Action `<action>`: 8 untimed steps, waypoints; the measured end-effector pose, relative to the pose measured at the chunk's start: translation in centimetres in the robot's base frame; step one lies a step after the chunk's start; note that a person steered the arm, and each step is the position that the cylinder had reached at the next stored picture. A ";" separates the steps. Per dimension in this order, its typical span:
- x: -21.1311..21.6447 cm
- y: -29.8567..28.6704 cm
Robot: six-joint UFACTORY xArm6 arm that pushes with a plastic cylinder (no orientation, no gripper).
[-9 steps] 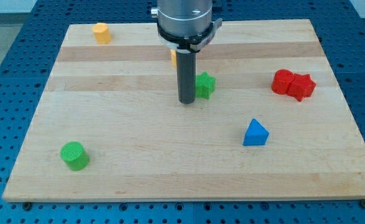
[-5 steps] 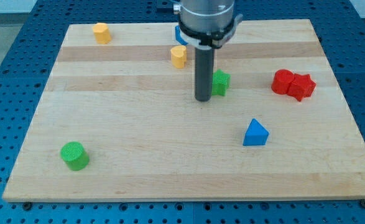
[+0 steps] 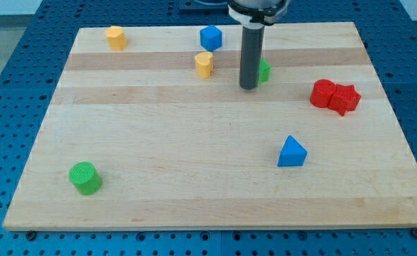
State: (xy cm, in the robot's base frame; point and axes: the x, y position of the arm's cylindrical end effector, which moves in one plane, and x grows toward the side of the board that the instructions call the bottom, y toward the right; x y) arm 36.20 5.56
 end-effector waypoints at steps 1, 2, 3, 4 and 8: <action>-1.3 0.0; -3.4 0.4; -5.1 1.6; -5.6 4.1; -10.4 12.0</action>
State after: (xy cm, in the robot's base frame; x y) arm 25.78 17.54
